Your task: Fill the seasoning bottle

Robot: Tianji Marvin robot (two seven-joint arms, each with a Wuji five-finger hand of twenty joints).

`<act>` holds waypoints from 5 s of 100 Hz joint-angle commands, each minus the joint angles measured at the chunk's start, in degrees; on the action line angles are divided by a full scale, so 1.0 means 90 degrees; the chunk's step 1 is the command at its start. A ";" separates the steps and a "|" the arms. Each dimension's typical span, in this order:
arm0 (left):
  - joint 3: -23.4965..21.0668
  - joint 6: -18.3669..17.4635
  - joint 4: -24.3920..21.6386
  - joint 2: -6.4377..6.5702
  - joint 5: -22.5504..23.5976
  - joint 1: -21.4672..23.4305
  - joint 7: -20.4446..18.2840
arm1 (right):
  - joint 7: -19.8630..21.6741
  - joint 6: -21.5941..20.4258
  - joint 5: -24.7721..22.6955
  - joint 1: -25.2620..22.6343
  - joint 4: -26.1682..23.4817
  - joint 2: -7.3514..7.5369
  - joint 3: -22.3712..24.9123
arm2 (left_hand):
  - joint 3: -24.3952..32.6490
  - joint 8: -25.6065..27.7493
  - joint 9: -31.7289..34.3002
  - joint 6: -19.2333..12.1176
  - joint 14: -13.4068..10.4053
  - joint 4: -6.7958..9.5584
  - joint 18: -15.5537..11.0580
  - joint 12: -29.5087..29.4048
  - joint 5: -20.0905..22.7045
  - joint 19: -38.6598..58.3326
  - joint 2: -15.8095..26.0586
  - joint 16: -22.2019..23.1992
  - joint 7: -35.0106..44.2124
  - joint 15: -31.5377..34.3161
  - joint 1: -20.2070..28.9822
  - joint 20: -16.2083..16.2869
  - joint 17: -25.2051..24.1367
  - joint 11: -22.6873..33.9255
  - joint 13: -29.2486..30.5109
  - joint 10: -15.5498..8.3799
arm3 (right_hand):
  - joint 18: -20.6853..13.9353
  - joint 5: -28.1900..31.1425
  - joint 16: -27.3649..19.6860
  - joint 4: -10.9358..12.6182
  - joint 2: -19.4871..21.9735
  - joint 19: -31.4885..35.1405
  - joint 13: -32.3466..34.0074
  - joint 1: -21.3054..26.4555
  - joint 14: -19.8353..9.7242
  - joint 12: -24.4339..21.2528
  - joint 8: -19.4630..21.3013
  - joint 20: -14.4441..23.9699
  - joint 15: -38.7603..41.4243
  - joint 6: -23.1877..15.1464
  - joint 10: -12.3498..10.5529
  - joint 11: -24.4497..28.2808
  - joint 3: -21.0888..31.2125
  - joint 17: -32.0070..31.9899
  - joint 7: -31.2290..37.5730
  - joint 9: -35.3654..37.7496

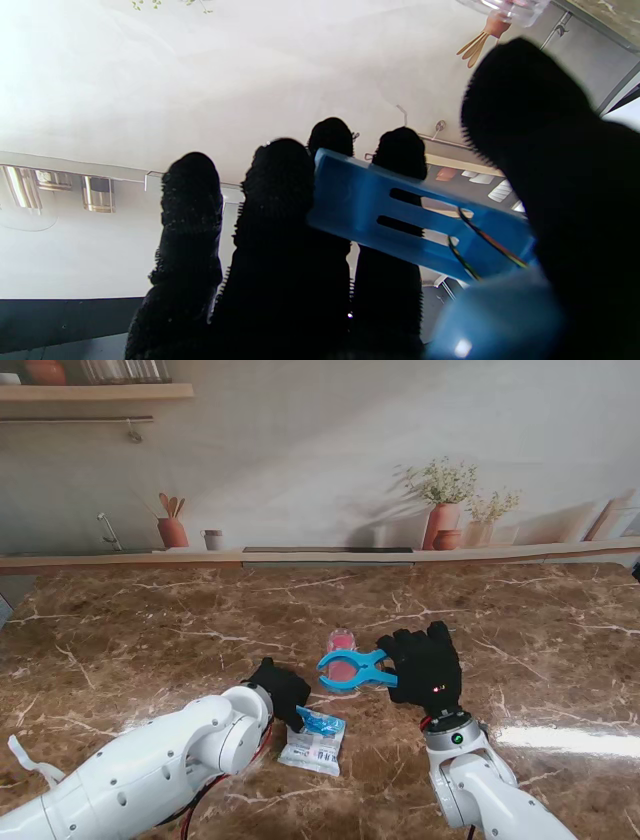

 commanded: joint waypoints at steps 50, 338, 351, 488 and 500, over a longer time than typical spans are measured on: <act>-0.0831 -0.0621 0.0226 -0.0256 -0.0451 0.0997 0.1067 | 0.0540 -0.0081 -0.0080 -0.0247 -0.0023 0.0059 0.0080 | 0.2276 0.2463 0.4209 -0.1038 -0.0528 0.0277 -0.0644 -0.0490 0.0511 0.2505 -0.0548 -0.0105 0.0992 0.1124 0.0134 -0.0390 0.0509 -0.2251 0.2489 -0.1413 | 0.0110 0.1219 -0.0033 0.0205 0.0445 0.0160 0.0043 0.0593 -0.0140 0.0451 0.1154 0.0148 0.0092 -0.1070 -0.0904 0.3524 0.0408 0.0065 0.2972 0.1148; -0.1186 -0.1449 -0.0012 -0.0390 -0.0184 0.1465 0.2104 | 0.5188 -0.1511 -0.0356 -0.1168 -0.1501 0.0290 0.0539 | 0.2658 0.2652 0.4277 -0.1101 -0.0538 0.0159 -0.0562 0.0058 0.0638 0.2515 -0.0750 0.0083 0.0957 0.1252 0.0005 -0.0387 0.0515 -0.2412 0.2558 -0.1588 | 0.0138 -0.2595 -0.2838 0.0001 0.0791 -0.3648 -0.3111 -0.1601 0.0559 -0.3802 -0.3971 -0.0376 -0.5118 0.1569 0.0263 -0.1324 0.0179 -0.2145 -0.2868 -0.2696; -0.1041 -0.1464 0.0079 -0.0414 -0.0259 0.1340 0.2100 | 0.5031 -0.1485 -0.0085 -0.1423 -0.1704 0.0230 0.0768 | 0.2648 0.2659 0.4275 -0.1108 -0.0546 0.0156 -0.0561 0.0064 0.0633 0.2513 -0.0742 0.0080 0.0960 0.1245 0.0000 -0.0387 0.0513 -0.2411 0.2551 -0.1595 | 0.0140 -0.2626 -0.2964 0.0051 0.1061 -0.3789 -0.3111 -0.1587 0.0609 -0.3900 -0.4003 -0.0506 -0.5293 0.1602 0.0294 -0.1370 0.0002 -0.2159 -0.2857 -0.2700; -0.3227 -0.1990 -0.1220 -0.0337 -0.0198 0.3092 0.2382 | 0.5400 -0.3314 0.6018 0.0354 -0.0425 -0.0349 0.1228 | -0.0090 -0.4360 -0.1001 0.0603 -0.0742 0.0621 -0.0545 -0.3025 -0.0772 -0.0796 0.0448 -0.3093 -0.4704 -0.2020 -0.1583 -0.4465 0.0259 -0.2268 -0.0825 -0.0595 | -0.0905 -0.5324 -0.4617 -0.0217 0.0122 -0.4845 -0.5081 -0.1628 0.0709 -0.5180 -0.4091 -0.3386 -0.6176 0.3194 0.1105 -0.1708 0.0812 -0.2665 -0.3891 -0.5695; -0.3357 -0.2015 -0.1235 -0.0356 -0.0346 0.3182 0.2404 | 0.5732 -0.3432 0.6426 0.0699 0.0033 -0.0327 0.1110 | -0.0455 -0.4485 -0.1112 0.0677 -0.0801 0.0679 -0.0599 -0.3057 -0.0758 -0.0905 0.0582 -0.3229 -0.4929 -0.2026 -0.1529 -0.4867 0.0278 -0.2302 -0.0960 -0.0605 | -0.0942 -0.5222 -0.4806 -0.0277 0.0002 -0.4922 -0.5228 -0.1700 0.0663 -0.5297 -0.3785 -0.3443 -0.6154 0.3177 0.1102 -0.1612 0.0909 -0.2730 -0.4333 -0.5825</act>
